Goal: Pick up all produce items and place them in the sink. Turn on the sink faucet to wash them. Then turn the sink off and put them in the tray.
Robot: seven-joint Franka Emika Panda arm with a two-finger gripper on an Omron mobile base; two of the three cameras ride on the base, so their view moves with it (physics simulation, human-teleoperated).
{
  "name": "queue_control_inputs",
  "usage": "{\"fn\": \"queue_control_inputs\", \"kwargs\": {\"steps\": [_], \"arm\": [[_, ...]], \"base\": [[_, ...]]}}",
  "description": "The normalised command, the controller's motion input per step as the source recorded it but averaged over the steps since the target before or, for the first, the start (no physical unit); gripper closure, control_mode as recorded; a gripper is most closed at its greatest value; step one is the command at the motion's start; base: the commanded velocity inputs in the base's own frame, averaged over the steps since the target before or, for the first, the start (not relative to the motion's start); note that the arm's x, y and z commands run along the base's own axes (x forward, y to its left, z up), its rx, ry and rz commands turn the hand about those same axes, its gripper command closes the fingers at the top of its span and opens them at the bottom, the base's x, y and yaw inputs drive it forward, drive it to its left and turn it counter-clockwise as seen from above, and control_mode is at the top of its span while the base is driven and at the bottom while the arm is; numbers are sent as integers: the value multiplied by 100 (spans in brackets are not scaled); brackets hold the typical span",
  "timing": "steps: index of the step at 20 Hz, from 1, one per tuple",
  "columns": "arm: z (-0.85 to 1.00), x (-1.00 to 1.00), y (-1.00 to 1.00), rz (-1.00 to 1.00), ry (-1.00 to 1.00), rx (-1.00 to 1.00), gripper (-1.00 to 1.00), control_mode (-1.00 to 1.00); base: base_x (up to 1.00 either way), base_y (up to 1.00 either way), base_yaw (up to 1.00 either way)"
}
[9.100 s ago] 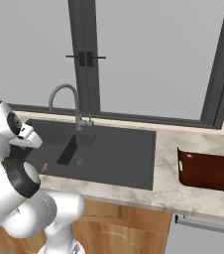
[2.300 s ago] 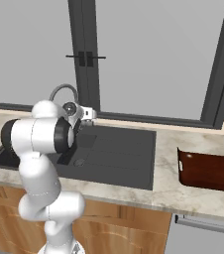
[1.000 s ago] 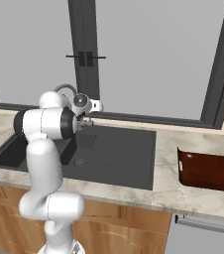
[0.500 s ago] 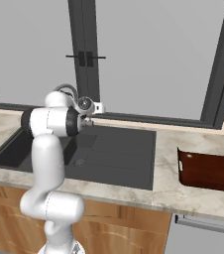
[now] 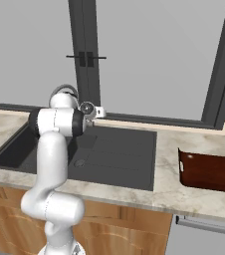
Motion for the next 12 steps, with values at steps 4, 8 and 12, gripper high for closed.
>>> {"fn": "queue_control_inputs", "kwargs": {"steps": [4,8,12], "arm": [[-10,18,12,0,0,0,-100,-100],[-7,22,6,0,0,0,-100,-100],[-11,22,6,0,0,0,100,-100]], "base": [[0,0,0],[0,0,0],[0,0,0]]}}
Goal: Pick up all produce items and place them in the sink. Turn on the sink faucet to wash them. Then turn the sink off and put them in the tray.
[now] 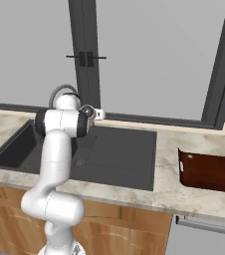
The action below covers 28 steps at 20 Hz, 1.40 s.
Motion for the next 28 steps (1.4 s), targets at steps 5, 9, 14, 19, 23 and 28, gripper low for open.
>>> {"fn": "queue_control_inputs", "kwargs": {"steps": [5,9,14,19,23,28], "arm": [[-11,14,6,0,0,0,100,-100],[0,0,0,0,0,0,100,-100],[0,0,0,0,0,0,100,-100],[0,0,0,0,0,0,100,-100],[-1,0,0,0,0,0,100,-100],[-9,2,-22,0,2,2,100,-100]], "base": [[0,0,0],[0,0,0],[0,0,0],[0,0,0],[0,0,0],[0,0,0]]}}
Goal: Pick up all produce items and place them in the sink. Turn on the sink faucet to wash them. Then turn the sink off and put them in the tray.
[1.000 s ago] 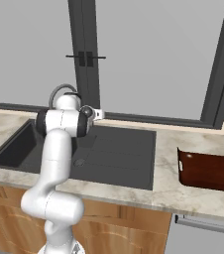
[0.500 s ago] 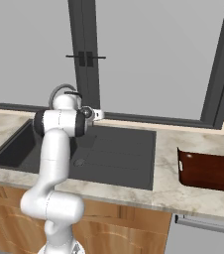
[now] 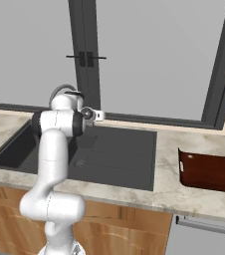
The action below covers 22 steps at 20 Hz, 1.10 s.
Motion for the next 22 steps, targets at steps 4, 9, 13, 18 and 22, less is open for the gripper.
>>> {"fn": "queue_control_inputs", "kwargs": {"steps": [4,9,13,18,22], "arm": [[-6,0,-50,0,7,6,100,-100],[-14,1,-50,0,10,4,100,-100],[-23,-1,-30,-1,9,1,100,-100],[-33,0,-55,0,14,1,100,-100],[-32,0,-52,0,7,3,100,-100]], "base": [[0,0,0],[0,0,0],[0,0,0],[0,0,0],[0,0,0]]}}
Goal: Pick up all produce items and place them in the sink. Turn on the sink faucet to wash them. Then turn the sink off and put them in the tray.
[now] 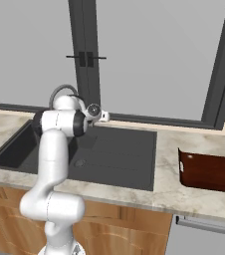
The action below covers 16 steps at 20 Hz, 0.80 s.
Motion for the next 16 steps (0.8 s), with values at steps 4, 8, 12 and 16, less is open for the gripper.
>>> {"fn": "queue_control_inputs", "kwargs": {"steps": [4,8,12,16], "arm": [[-39,0,-46,0,5,2,100,-100],[-45,0,-49,0,2,2,100,-100],[-50,0,-61,0,0,3,100,-100],[-56,0,-60,0,0,2,100,-100]], "base": [[0,0,0],[0,0,0],[0,0,0],[0,0,0]]}}
